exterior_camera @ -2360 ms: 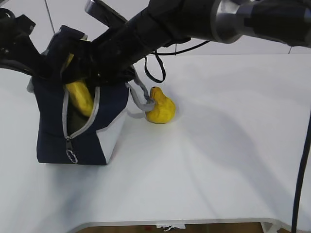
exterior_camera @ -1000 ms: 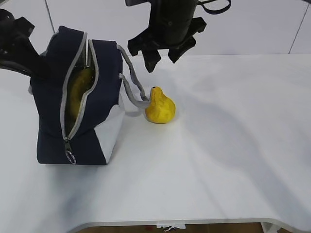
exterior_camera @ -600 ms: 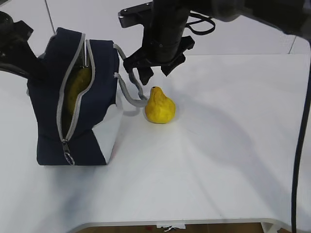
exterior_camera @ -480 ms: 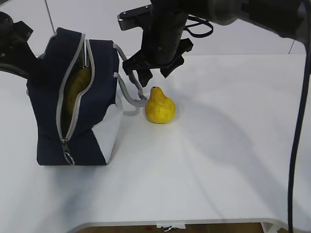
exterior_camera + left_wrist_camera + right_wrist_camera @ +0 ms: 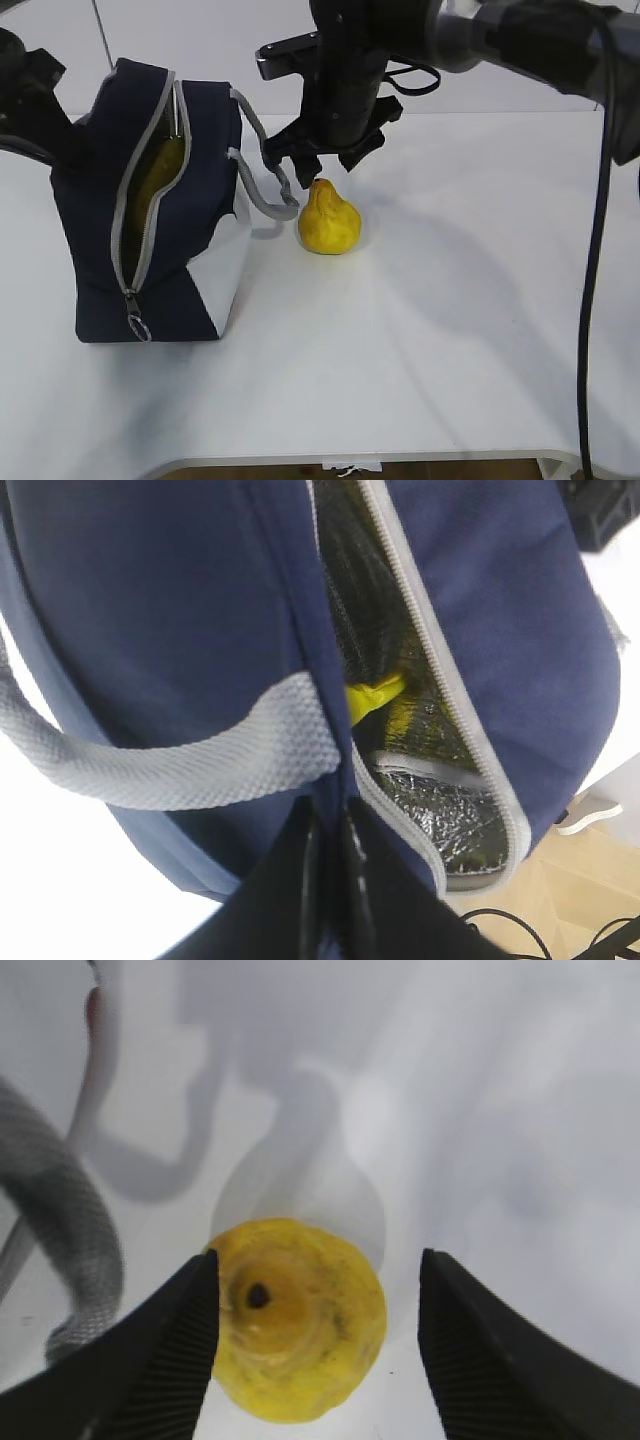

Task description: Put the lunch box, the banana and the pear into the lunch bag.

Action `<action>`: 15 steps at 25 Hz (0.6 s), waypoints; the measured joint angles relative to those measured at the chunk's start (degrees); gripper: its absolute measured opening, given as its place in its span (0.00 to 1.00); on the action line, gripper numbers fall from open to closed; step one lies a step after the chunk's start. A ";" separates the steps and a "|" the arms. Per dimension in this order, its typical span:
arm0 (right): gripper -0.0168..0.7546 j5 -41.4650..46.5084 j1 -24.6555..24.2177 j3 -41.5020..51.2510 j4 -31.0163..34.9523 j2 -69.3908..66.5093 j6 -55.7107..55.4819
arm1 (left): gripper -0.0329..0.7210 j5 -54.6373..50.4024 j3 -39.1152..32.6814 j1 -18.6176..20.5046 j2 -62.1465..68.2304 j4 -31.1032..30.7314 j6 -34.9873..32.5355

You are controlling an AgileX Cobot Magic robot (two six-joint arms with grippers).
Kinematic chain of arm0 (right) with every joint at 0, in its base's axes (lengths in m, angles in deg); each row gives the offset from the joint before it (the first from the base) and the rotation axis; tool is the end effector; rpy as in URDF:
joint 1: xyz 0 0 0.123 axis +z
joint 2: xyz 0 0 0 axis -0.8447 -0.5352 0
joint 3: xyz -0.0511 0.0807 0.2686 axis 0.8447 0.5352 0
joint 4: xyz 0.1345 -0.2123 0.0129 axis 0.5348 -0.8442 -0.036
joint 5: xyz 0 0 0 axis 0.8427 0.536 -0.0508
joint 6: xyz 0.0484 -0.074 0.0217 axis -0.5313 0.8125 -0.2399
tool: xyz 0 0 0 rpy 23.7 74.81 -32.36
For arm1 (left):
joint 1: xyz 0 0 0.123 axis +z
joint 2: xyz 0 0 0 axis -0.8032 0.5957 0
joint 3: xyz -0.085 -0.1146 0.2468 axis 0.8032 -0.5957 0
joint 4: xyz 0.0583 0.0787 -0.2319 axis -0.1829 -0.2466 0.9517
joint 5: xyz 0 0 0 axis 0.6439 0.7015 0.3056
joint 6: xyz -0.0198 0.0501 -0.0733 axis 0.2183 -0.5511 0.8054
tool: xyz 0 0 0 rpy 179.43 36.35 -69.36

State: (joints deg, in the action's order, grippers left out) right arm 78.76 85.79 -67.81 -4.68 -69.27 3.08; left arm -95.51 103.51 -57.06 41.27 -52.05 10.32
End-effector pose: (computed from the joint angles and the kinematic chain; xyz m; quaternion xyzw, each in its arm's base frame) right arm 0.4507 0.2290 0.2312 -0.2035 0.9553 -0.0006 0.2145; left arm 0.3286 -0.0649 0.3059 0.1260 0.9477 -0.2424 0.1652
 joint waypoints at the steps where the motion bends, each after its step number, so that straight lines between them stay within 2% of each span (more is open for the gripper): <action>1: 0.65 0.00 -0.29 0.00 0.12 0.00 -0.11 | 0.04 0.00 0.00 0.00 0.00 0.00 0.00; 10: 0.65 -0.11 -1.64 0.00 7.22 0.00 -0.43 | 0.04 0.00 0.00 0.00 0.00 -0.19 0.00; 15: 0.65 -0.22 -1.64 0.00 7.59 0.00 -0.43 | 0.04 0.00 0.00 0.00 0.00 -0.19 0.00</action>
State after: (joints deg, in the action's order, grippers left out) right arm 78.54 84.15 -67.81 2.91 -69.27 2.65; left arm -95.51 103.51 -57.06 41.27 -52.24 10.32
